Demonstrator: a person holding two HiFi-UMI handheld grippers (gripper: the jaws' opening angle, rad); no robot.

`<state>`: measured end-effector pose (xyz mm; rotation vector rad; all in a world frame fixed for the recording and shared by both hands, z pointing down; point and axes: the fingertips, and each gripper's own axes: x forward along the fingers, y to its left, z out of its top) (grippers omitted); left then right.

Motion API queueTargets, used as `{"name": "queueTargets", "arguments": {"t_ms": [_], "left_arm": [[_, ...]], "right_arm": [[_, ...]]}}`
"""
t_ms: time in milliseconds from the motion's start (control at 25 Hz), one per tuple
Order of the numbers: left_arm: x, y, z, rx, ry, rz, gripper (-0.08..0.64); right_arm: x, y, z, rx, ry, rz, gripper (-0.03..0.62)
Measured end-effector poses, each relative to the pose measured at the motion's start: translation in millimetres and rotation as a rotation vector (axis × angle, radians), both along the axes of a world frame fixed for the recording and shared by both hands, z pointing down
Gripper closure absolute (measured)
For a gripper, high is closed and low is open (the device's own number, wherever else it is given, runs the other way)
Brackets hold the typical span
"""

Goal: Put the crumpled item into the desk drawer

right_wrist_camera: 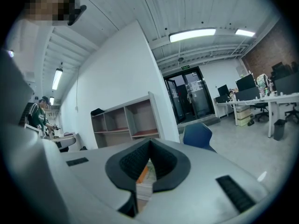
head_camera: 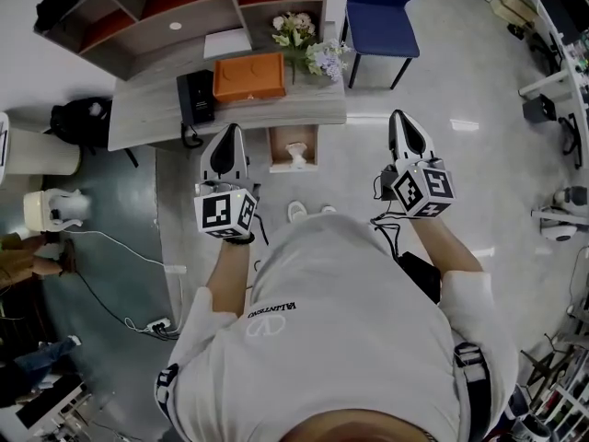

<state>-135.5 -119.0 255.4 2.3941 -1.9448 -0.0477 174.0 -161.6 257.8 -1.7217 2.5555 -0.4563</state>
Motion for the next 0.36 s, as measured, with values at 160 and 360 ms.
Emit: {"name": "queueTargets", "arguments": {"t_ms": [160,360], "left_arm": [[-0.1,1.4,-0.2,0.001,-0.004,0.001,0.561],[-3.5,2.6,3.3,0.001,-0.002,0.002,0.561]], "right_arm": [[-0.9,1.6,1.2,0.000,0.001,-0.001,0.595],[-8.6,1.8,5.9,-0.003,0.004,-0.010,0.595]]}}
